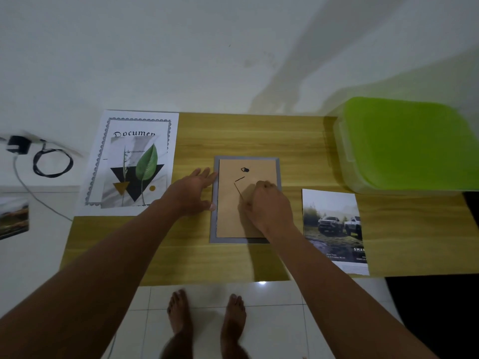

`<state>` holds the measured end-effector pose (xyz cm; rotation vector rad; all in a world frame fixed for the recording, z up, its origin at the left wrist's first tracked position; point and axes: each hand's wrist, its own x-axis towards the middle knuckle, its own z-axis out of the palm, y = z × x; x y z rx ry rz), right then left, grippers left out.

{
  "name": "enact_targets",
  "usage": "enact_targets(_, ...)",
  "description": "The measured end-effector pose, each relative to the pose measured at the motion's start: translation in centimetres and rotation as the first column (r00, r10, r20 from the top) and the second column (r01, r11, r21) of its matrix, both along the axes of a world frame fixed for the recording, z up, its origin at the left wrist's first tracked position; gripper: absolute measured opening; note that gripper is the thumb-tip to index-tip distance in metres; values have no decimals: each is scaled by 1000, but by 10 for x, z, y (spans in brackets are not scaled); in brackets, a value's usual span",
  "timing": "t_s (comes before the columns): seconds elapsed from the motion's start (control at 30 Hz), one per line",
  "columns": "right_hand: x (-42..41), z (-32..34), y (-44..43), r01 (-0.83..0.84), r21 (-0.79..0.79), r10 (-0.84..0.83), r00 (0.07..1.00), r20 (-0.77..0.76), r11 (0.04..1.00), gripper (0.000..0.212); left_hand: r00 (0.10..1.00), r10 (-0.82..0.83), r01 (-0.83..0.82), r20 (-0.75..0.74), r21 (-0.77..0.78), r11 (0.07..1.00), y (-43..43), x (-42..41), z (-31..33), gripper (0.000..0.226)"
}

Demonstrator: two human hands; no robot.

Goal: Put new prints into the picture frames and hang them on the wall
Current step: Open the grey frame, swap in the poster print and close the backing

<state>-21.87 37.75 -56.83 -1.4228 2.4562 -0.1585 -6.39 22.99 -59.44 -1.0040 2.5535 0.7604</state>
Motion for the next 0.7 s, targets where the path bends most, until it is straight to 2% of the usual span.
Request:
enact_targets(0.37,1,-2,5,197,-66,-179,961,209,978,48,1000,4,-4,-7,4,1000,0,0,-1,95)
enact_targets(0.53,-4,3,7,229,-89,-199,945,261,969,45,1000,-20,20,3,-12,1000,-4,0,-3,96)
enact_targets(0.7,-4,5,6,176,-85,-148,952,266,981,46,1000,-9,9,-13,-5,1000,-5,1,-5,95)
